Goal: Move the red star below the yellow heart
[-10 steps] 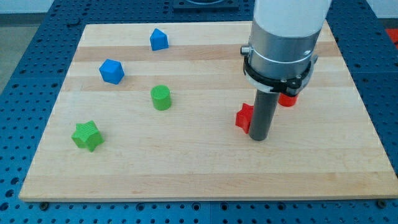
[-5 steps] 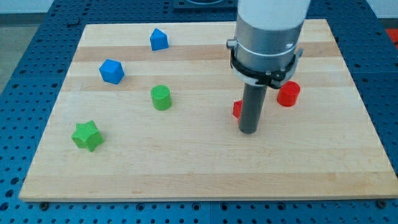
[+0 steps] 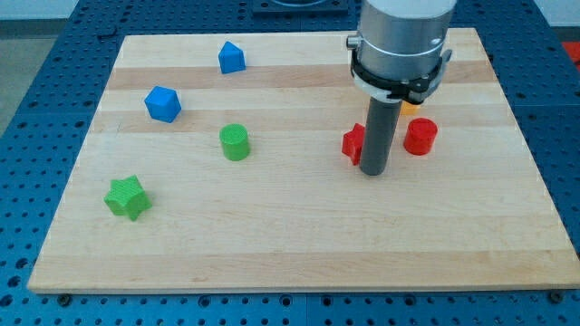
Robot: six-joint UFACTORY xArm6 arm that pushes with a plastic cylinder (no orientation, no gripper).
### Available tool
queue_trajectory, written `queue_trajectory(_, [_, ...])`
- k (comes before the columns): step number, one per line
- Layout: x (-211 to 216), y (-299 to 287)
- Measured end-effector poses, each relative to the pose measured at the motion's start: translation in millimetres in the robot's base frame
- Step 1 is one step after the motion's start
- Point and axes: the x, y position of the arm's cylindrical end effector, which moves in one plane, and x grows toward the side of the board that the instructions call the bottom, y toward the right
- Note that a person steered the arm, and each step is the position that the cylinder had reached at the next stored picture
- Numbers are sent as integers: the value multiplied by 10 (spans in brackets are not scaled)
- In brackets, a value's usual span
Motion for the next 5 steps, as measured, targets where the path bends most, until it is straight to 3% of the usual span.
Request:
queue_trajectory(3, [-12,-593])
queue_trajectory(5, [-318,3])
